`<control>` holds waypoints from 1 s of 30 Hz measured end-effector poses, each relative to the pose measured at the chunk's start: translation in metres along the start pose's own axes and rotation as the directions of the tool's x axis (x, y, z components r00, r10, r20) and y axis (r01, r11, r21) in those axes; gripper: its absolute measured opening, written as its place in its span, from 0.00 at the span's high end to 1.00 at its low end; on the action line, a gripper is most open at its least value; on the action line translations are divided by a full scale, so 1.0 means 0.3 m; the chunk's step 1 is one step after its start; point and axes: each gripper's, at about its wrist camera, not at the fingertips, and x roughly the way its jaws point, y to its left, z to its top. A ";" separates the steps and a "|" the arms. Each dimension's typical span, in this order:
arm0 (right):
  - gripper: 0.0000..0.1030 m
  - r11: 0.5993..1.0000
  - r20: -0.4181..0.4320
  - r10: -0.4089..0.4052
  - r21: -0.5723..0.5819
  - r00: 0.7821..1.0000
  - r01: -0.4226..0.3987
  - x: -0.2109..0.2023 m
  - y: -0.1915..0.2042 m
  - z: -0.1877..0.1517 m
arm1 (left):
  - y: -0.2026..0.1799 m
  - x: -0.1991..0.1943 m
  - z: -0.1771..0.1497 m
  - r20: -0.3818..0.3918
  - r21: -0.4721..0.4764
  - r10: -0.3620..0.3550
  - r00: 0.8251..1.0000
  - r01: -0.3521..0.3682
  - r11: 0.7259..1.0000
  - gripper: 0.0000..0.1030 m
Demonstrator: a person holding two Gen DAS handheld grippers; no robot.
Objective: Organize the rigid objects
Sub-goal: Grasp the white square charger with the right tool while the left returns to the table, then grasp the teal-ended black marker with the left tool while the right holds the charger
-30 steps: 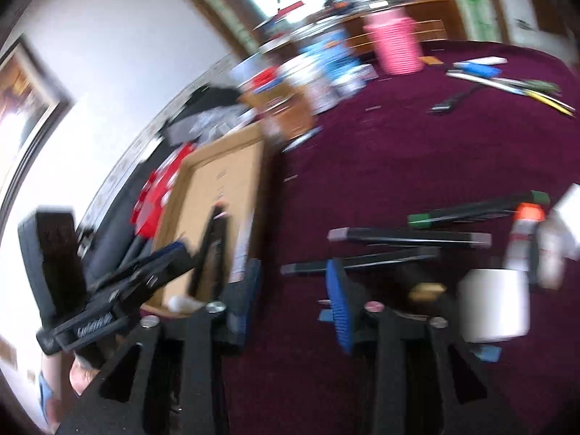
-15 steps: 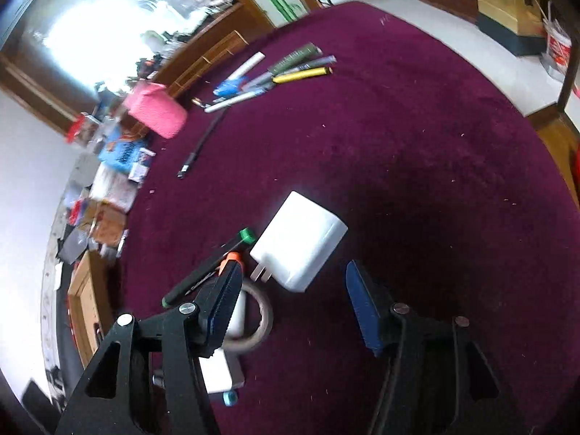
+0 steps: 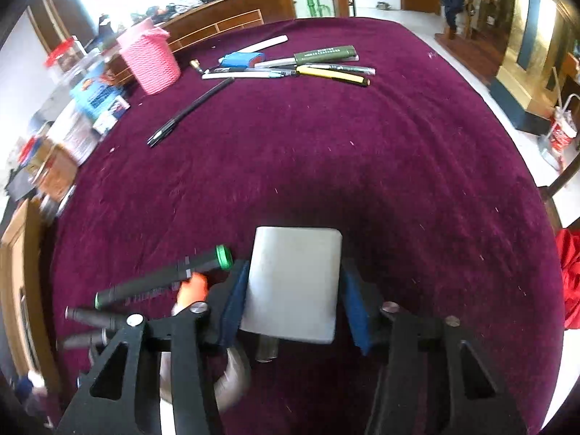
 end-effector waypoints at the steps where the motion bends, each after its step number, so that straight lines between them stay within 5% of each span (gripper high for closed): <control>1: 0.58 1.000 0.002 0.018 0.004 1.000 -0.018 -0.015 -0.022 -0.017 | -0.006 0.005 0.000 -0.003 0.008 -0.009 1.000 0.009 1.000 0.54; 5: 0.58 0.992 0.039 0.126 0.023 0.991 -0.127 -0.071 -0.101 -0.103 | -0.083 0.055 0.002 -0.037 0.104 -0.069 0.997 0.073 0.992 0.49; 11: 0.57 0.974 0.082 0.217 0.048 0.973 -0.221 -0.083 -0.145 -0.127 | -0.201 0.171 -0.002 -0.135 0.280 -0.035 0.990 0.072 0.957 0.43; 19: 0.57 0.966 0.080 0.245 0.058 0.966 -0.250 -0.086 -0.156 -0.129 | -0.232 0.308 0.009 -0.208 0.384 0.073 0.975 0.013 0.923 0.43; 27: 0.57 0.969 0.076 0.236 0.057 0.969 -0.241 -0.085 -0.148 -0.130 | -0.338 0.305 -0.067 -0.297 0.426 0.023 0.955 0.110 0.898 0.54; 30: 0.57 0.970 0.077 0.233 0.057 0.969 -0.238 -0.085 -0.148 -0.130 | -0.362 0.320 -0.057 -0.279 0.440 0.055 0.959 0.077 0.895 0.54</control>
